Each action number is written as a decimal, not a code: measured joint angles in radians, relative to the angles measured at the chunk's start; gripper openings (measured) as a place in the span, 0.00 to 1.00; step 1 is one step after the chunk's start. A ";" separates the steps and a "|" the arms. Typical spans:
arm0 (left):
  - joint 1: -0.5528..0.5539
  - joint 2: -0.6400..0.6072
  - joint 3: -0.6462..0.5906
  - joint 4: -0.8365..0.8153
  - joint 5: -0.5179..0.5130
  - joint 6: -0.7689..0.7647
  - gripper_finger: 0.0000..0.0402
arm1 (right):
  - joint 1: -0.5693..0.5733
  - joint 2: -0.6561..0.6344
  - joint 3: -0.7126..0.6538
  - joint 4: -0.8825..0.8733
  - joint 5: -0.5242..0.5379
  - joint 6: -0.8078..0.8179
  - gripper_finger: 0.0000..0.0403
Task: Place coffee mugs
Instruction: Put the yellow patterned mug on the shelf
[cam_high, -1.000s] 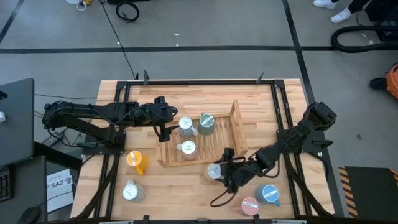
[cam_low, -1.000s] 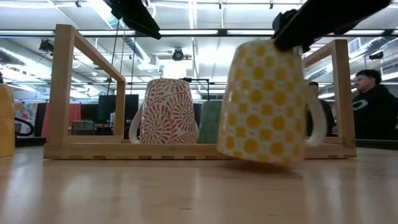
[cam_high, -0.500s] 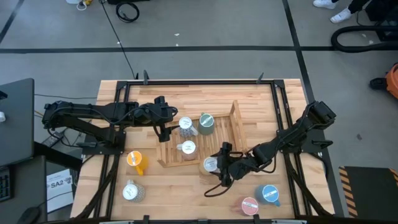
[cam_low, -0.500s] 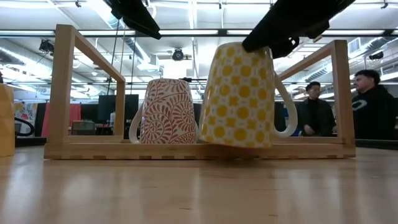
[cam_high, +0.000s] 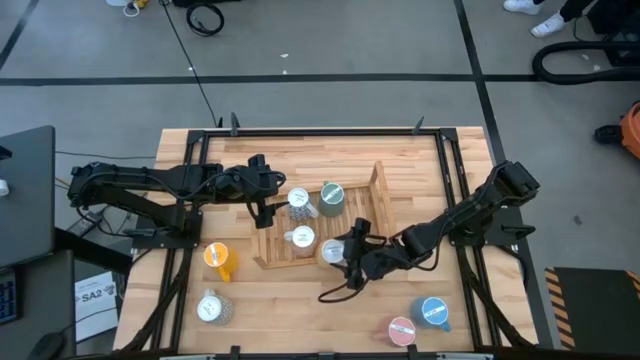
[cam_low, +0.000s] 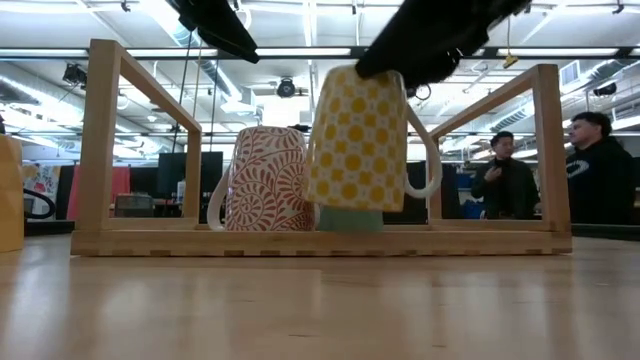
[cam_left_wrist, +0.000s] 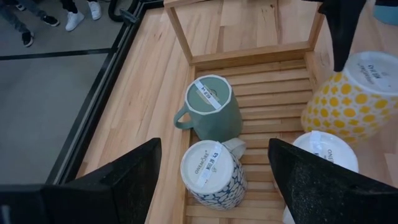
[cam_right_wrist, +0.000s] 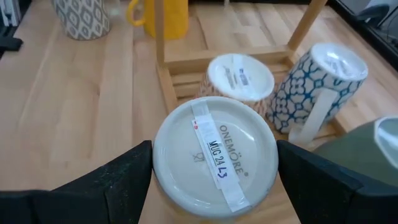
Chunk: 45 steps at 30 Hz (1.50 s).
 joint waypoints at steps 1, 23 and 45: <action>0.000 0.000 0.000 0.000 0.000 0.000 0.75 | -0.002 0.000 0.010 -0.012 0.000 -0.003 0.80; 0.000 0.000 0.000 0.000 0.000 0.000 0.75 | -0.104 -0.001 0.083 -0.258 0.028 0.262 0.81; 0.000 0.000 0.000 -0.002 0.000 0.000 0.75 | -0.141 0.077 0.083 -0.226 0.072 0.537 0.81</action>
